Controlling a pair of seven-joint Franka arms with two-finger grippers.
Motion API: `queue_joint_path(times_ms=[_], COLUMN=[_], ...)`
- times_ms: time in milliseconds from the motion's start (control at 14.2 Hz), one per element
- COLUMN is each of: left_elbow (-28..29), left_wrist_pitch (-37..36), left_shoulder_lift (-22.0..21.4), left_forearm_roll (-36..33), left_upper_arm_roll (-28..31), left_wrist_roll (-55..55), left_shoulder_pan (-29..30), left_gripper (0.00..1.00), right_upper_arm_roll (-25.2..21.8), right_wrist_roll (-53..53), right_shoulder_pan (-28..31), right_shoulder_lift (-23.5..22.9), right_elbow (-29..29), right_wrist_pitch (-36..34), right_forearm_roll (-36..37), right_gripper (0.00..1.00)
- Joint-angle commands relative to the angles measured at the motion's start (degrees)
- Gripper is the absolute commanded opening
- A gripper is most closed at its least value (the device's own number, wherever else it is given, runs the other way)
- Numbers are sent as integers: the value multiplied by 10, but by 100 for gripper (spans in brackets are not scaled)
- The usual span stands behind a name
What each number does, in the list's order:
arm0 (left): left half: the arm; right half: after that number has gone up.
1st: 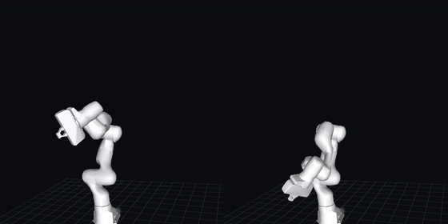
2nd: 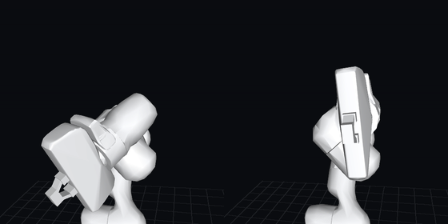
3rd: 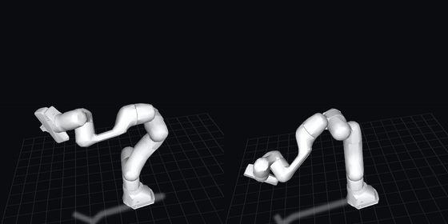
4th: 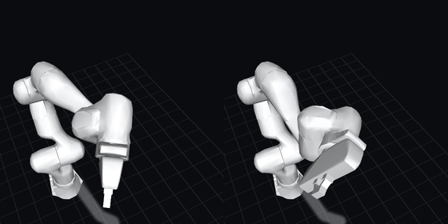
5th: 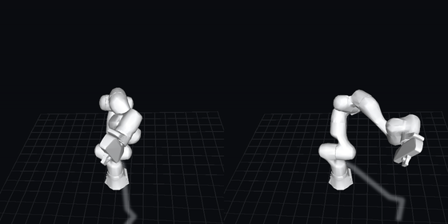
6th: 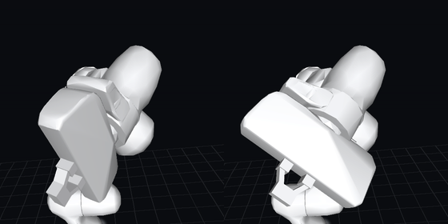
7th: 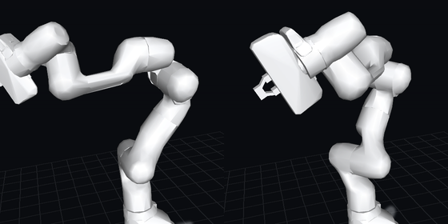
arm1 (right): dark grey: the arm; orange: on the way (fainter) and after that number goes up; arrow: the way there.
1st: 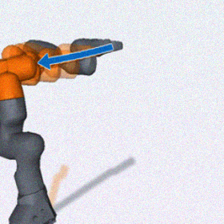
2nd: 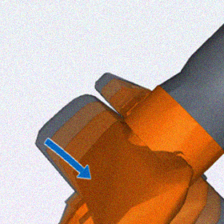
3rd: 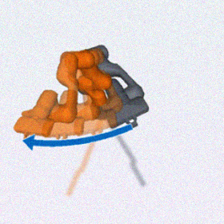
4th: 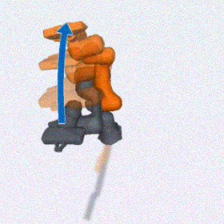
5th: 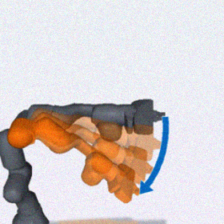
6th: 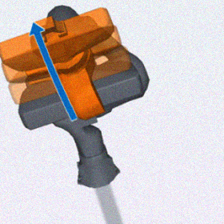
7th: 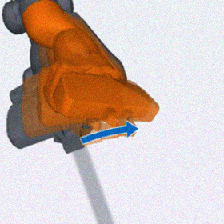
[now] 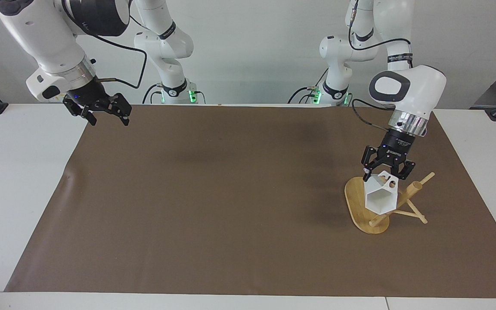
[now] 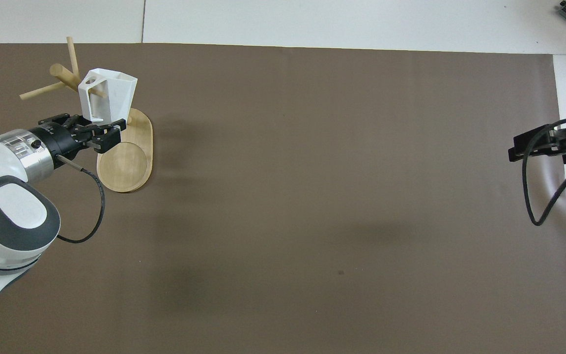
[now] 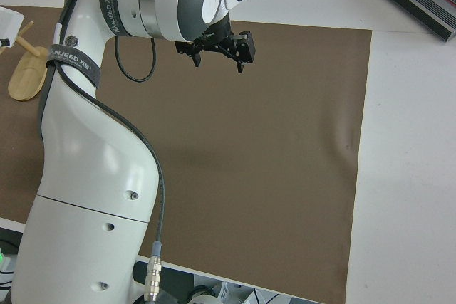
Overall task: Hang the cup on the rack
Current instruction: 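Move the cup with the left gripper onto a mug tree peg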
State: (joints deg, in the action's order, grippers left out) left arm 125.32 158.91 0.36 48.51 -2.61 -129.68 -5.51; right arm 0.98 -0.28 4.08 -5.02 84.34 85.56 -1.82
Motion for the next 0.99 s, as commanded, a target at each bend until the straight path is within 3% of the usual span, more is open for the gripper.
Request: queue_joint_path(times_ms=[0, 71, 495, 918], left_elbow=[4, 4, -2, -32], left_wrist_pitch=[17, 17, -13, -167], left_shoulder_lift=[1, 1, -2, -30], left_forearm_roll=[-4, -5, -9, -106], left_upper_arm_roll=[0, 0, 3, 8], left_wrist_roll=[-17, -22, -16, -15], left_shoulder_pan=[0, 1, 2, 50], left_gripper=[88, 100, 100, 100], right_upper_arm_roll=[-2, -3, -3, -3], right_wrist_roll=[12, 13, 17, 17], right_shoulder_pan=[1, 1, 2, 1], right_shoulder_lift=[16, 16, 15, 16], right_elbow=[21, 21, 22, 22], right_wrist_pitch=[14, 14, 26, 24], right_forearm_roll=[-11, -11, -2, -2], right_gripper=[100, 100, 100, 100])
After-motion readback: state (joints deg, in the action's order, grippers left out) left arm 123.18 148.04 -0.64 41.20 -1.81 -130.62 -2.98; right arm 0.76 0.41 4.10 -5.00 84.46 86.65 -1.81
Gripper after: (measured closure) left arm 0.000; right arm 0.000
